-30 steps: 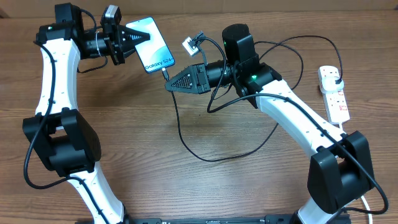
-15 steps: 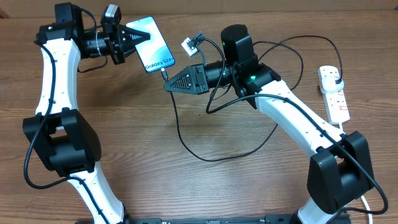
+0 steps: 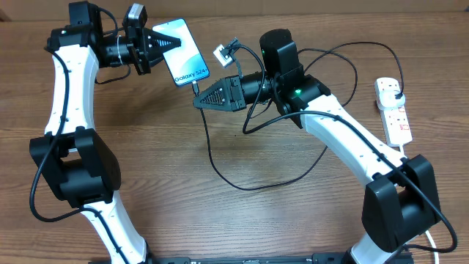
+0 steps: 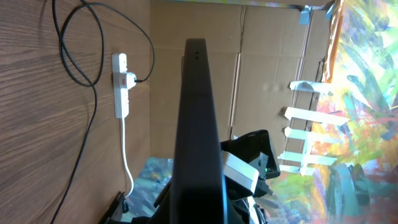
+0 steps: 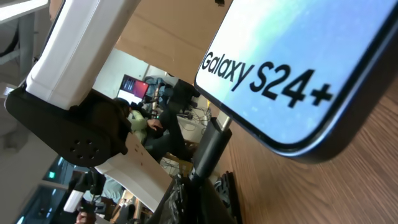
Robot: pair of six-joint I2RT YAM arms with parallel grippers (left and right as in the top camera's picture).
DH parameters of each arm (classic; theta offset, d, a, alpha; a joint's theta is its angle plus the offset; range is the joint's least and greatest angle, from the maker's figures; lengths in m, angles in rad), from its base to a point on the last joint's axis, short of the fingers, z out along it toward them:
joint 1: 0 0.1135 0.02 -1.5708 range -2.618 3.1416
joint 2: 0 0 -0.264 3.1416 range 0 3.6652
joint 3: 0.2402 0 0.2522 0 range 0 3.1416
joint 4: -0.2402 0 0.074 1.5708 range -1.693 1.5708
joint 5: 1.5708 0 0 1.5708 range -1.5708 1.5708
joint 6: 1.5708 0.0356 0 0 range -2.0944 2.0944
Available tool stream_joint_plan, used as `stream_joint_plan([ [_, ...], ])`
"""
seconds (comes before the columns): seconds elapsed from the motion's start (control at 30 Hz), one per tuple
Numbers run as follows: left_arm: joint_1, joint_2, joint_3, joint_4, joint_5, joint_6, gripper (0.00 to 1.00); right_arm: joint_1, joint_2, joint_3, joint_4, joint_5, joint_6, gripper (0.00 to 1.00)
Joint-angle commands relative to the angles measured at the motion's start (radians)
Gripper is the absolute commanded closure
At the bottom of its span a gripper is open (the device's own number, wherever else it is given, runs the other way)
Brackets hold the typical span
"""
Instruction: Plug charger to phone and switch on socket
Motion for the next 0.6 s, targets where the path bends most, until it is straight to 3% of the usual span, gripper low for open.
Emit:
stream_joint_plan([
  [0.0, -0.014, -0.044, 0.031, -0.003, 0.063, 0.023, 0.96, -0.021, 0.002, -0.008, 0.005, 0.018, 0.014, 0.96],
  [0.57, -0.093, -0.044, 0.031, -0.009, 0.063, 0.053, 0.96, -0.026, 0.003, -0.008, 0.009, 0.04, 0.018, 0.96],
])
